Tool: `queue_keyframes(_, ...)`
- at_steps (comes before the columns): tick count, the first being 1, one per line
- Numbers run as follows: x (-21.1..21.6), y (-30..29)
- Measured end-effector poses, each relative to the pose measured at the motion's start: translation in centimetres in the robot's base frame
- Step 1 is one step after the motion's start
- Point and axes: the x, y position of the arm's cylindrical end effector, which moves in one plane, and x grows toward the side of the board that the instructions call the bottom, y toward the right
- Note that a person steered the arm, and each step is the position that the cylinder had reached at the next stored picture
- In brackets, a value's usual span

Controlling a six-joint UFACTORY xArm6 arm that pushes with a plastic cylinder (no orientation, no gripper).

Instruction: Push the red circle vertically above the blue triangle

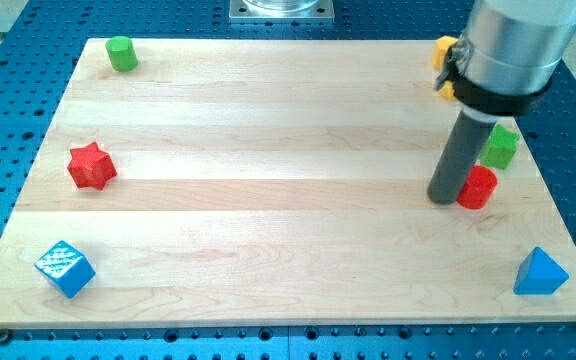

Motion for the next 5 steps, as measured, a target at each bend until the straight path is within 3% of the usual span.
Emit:
queue_keyframes(2,-0.9,3.8)
queue_keyframes(3,-0.5,2.0)
queue_keyframes(5,0.9,-11.1)
